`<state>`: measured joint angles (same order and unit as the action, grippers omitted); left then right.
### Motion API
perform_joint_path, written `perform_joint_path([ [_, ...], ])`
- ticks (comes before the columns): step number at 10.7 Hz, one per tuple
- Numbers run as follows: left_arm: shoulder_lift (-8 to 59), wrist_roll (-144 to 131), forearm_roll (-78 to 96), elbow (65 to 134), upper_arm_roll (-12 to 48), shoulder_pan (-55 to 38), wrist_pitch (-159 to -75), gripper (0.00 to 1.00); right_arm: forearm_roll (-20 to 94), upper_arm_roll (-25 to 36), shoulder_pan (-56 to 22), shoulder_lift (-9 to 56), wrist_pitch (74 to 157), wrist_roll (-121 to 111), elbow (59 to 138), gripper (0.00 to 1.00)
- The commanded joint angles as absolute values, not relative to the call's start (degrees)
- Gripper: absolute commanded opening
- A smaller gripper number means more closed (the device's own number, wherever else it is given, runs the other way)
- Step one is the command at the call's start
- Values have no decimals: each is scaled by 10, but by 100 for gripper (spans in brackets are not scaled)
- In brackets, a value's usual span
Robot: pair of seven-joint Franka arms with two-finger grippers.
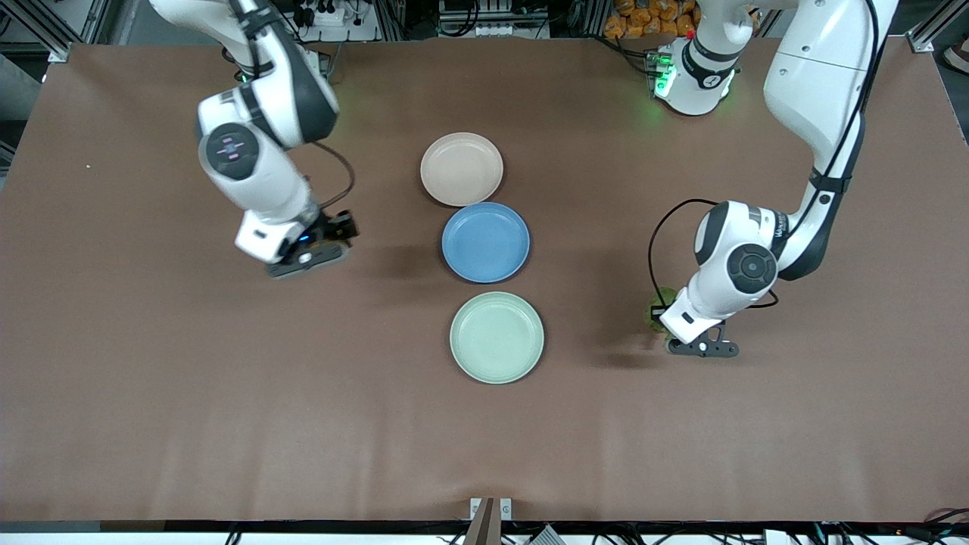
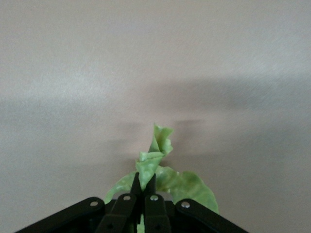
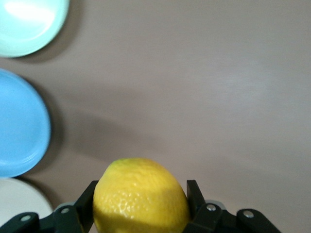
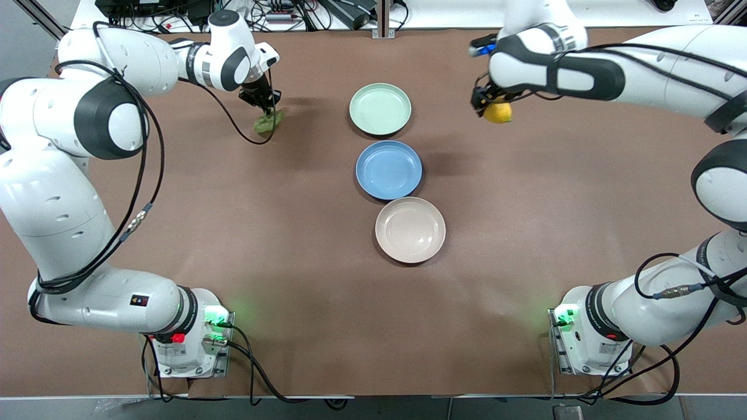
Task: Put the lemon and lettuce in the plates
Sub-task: 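Carry the lemon to the cream plate while the left gripper carries lettuce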
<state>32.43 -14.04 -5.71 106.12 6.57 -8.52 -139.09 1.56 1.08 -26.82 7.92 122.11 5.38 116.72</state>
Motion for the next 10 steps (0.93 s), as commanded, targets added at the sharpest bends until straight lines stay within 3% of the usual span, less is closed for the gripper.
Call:
perform_joint_path([
  [1,310,-199,-63,1039,66,-108,-1378,0,25,-7,-338,83,1204,83,1164,6],
  [7,316,-415,-60,979,70,-233,-1375,0,18,-95,-407,112,1211,177,1172,6],
  [10,352,-495,-46,920,70,-278,-1375,0,-19,-119,-455,161,1236,242,1172,6],
])
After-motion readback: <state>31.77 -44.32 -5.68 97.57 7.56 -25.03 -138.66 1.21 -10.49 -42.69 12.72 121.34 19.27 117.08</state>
